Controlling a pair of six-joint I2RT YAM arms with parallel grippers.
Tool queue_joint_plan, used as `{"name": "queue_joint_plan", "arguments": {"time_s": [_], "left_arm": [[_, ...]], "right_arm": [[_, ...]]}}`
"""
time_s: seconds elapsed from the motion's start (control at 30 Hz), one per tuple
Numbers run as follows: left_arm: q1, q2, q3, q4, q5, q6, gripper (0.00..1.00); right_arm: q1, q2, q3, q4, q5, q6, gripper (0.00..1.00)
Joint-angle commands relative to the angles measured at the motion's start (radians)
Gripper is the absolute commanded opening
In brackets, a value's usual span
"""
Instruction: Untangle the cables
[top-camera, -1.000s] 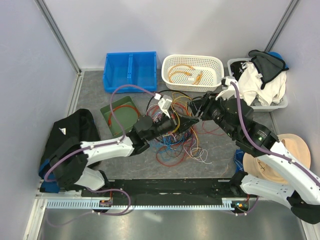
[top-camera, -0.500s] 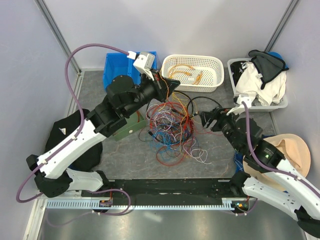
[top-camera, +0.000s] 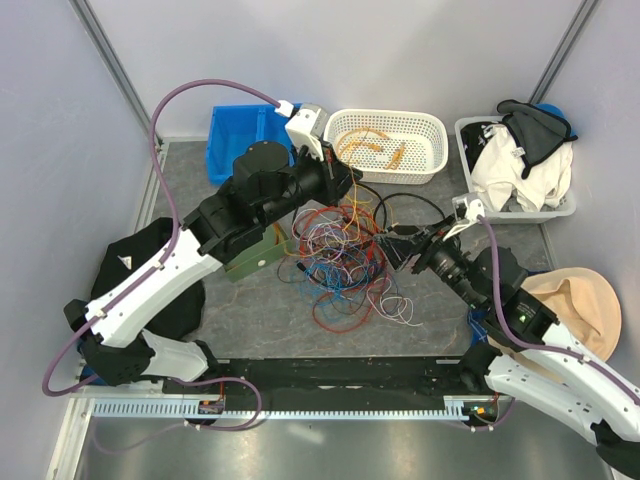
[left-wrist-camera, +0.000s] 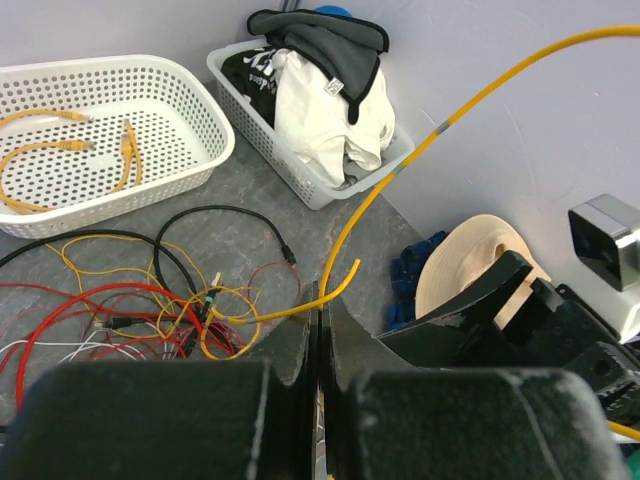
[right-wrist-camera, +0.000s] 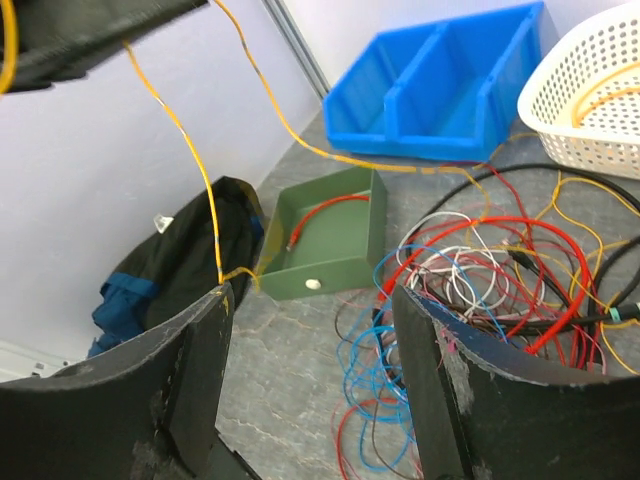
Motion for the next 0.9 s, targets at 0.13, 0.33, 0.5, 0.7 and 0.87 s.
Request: {"name": "queue_joint_plan", "arguments": {"time_s": [0.13, 0.33, 0.5, 0.7, 0.87], "left_arm": [[0.002, -0.009, 0.051, 0.0, -0.003, 0.039, 0.02], [0.002, -0.007, 0.047, -0.003, 0.016, 0.033, 0.02], [0.002, -0.024, 0.042, -0.002, 0.045, 0.018, 0.02], [0.002, -0.046, 0.033, -0.003, 0.077, 0.005, 0.02], [0.002, -0.062, 0.025, -0.003, 0.1, -0.007, 0.02]], "right_arm": [[0.003, -0.006, -0.002, 0.105, -0.011, -0.016, 0.71], [0.003, 0.051, 0.035, 0.145, -0.059, -0.026, 0.71], [0.003, 0.146, 0.093, 0.07, 0.055, -0.088, 0.7], [0.003, 0.248, 0.107, 0.068, 0.185, -0.138, 0.69], [0.003, 0.32, 0.095, 0.143, 0.306, -0.186, 0.7]]}}
